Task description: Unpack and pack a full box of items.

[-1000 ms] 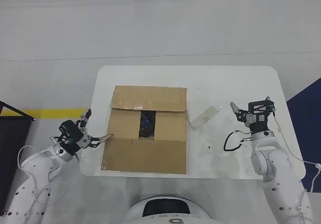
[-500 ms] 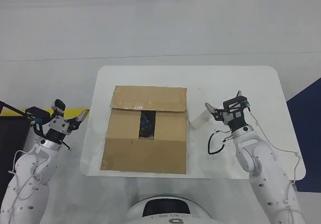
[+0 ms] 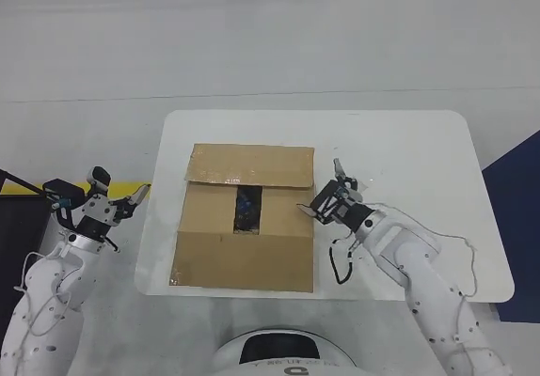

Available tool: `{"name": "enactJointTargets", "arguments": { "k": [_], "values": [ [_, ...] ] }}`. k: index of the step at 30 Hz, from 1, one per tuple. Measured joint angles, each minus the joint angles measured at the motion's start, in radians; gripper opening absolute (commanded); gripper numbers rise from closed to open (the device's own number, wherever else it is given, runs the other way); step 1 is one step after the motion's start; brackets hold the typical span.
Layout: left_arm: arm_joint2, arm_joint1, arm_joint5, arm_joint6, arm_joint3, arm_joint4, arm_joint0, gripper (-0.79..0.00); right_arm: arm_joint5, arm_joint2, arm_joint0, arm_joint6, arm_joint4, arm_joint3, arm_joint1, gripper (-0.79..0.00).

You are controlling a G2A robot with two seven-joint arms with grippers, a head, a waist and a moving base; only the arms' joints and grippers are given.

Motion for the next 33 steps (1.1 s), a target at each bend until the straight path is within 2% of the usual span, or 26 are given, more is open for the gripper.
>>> {"name": "enactJointTargets", "arguments": {
  "k": [7, 10, 14, 17, 25, 28, 33],
  "values": [
    [0.0, 0.0, 0.0, 0.0, 0.0, 0.0, 0.0, 0.0, 0.148, -0.062, 0.05, 0.075, -0.103, -0.007, -0.015, 0.0],
    [0.0, 0.0, 0.0, 0.0, 0.0, 0.0, 0.0, 0.0, 0.258, -0.067, 0.071, 0.108, -0.137, -0.024, -0.023, 0.0],
    [0.0, 0.0, 0.0, 0.0, 0.0, 0.0, 0.0, 0.0, 0.477, -0.102, 0.134, 0.187, -0.275, -0.012, -0.043, 0.0],
    [0.0, 0.0, 0.0, 0.0, 0.0, 0.0, 0.0, 0.0, 0.563, -0.143, 0.2, 0.23, -0.315, 0.013, -0.061, 0.0],
    [0.0, 0.0, 0.0, 0.0, 0.0, 0.0, 0.0, 0.0, 0.513, -0.228, 0.416, 0.306, -0.226, 0.14, -0.105, 0.0],
    [0.0, 0.0, 0.0, 0.0, 0.0, 0.0, 0.0, 0.0, 0.495, -0.28, 0.533, 0.361, -0.166, 0.241, -0.134, 0.0],
    [0.0, 0.0, 0.0, 0.0, 0.0, 0.0, 0.0, 0.0, 0.471, -0.401, 0.744, 0.525, -0.082, 0.503, -0.199, 0.0]
  ]
}}
